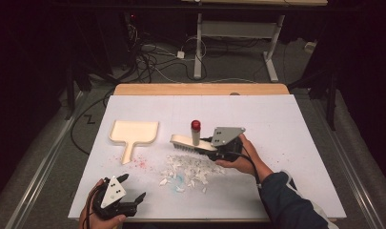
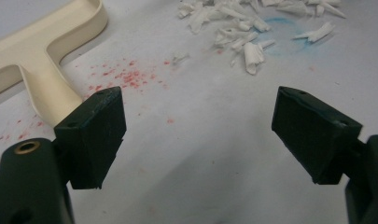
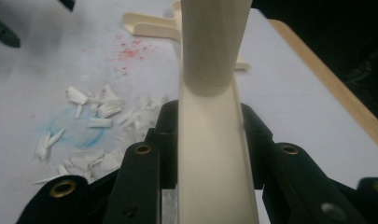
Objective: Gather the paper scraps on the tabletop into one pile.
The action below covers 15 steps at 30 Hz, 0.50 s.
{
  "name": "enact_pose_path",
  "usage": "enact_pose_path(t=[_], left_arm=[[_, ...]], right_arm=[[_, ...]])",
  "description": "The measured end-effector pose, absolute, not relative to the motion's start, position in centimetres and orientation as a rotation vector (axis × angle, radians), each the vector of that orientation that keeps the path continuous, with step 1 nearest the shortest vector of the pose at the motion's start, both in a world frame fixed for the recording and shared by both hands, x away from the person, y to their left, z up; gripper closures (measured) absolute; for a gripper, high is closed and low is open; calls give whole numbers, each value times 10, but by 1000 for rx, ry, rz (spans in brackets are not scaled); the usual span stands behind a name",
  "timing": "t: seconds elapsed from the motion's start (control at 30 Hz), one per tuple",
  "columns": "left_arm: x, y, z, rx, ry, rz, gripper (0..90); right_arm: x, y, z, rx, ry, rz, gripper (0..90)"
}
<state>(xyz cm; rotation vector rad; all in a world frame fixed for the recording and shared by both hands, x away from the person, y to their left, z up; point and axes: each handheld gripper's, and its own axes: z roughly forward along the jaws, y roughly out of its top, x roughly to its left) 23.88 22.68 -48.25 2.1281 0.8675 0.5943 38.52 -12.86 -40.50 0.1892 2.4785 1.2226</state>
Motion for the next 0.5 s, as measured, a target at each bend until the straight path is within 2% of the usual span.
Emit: enact_pose_path(t=[0.23, 0.5], left_arm=[[238, 227, -483, 2138, 873, 592, 170], [237, 225, -482, 2139, 872, 602, 170]], right_arm=[[360, -171, -385, 495, 2372, 1018, 676], [344, -220, -403, 795, 2286, 812, 676]])
